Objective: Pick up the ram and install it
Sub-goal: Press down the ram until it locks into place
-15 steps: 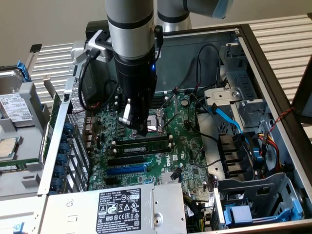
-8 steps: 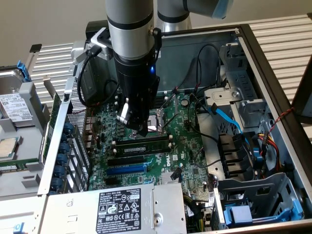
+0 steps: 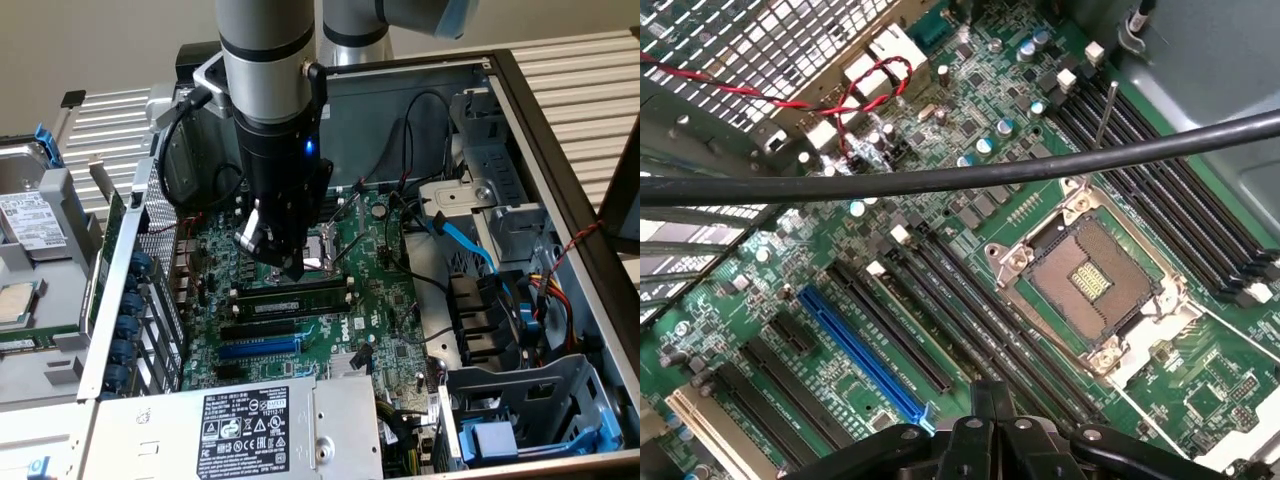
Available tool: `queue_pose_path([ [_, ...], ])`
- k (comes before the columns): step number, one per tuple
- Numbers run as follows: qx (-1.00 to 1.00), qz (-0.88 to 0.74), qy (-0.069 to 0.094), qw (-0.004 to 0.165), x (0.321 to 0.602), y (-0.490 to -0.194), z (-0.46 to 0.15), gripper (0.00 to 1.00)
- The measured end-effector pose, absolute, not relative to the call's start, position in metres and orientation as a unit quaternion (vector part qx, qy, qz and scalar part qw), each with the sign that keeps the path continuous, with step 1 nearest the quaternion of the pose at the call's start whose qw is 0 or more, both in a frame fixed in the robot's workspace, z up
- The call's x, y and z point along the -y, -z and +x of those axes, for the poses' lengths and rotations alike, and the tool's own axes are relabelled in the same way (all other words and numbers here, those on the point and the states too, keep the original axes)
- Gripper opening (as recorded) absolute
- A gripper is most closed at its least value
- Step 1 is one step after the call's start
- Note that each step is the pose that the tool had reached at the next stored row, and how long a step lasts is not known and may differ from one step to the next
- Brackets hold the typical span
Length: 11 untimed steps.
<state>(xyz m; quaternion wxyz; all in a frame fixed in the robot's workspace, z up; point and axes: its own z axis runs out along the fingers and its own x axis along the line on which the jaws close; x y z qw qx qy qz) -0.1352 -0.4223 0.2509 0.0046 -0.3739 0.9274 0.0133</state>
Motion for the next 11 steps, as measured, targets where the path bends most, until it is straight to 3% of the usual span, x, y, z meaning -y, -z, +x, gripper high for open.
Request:
queue_pose_path([
  [11, -0.957, -0.291, -0.013, 0.006, 0.4223, -0.2502, -0.1352, 0.11],
])
